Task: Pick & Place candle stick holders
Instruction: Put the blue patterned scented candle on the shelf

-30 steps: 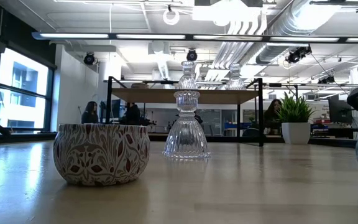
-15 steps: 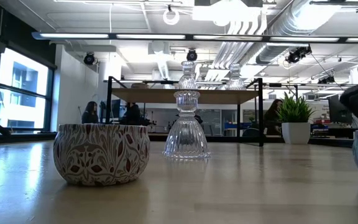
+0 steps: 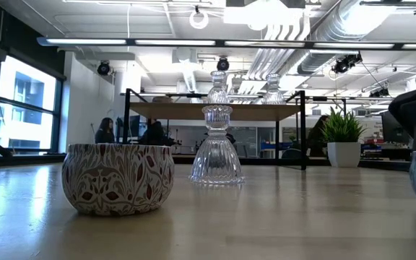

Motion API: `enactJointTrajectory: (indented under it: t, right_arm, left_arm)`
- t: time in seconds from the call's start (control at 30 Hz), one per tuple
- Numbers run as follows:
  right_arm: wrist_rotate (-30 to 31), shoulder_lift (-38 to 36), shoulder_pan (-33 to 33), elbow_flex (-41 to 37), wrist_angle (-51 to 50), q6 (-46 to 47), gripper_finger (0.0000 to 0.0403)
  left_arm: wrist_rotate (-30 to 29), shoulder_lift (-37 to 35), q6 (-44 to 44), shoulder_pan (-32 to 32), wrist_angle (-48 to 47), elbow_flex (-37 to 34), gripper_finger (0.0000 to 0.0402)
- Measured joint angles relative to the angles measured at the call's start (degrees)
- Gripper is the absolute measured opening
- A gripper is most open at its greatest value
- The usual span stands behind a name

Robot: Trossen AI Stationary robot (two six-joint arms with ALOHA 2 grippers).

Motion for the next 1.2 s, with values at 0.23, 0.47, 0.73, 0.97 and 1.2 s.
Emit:
enactJointTrajectory:
  t: [0.23,0.47,0.73,0.97,1.2]
  right_arm:
    - [-1.65,0.02,-1.62,0.01,1.90,-1.21,0.0396]
    - [-2.17,0.04,-1.94,0.02,2.41,-1.37,0.0396]
    - [-3.23,0.85,-1.94,0.04,3.96,-1.27,0.0394]
    - [-4.55,3.59,-2.35,0.07,7.40,-1.44,0.0381]
    - [-4.57,3.63,-2.72,0.09,7.93,-2.51,0.0374]
  left_arm:
    - [0.00,0.00,0.00,0.00,0.00,0.00,0.0355]
    - [0.00,0.00,-0.02,0.00,0.02,0.00,0.0355]
    - [0.02,0.00,-0.02,0.00,0.02,-0.02,0.0355]
    - [0.02,0.00,-0.03,0.00,0.00,-0.04,0.0355]
    - [0.04,0.02,-0.02,0.00,-0.02,-0.04,0.0355]
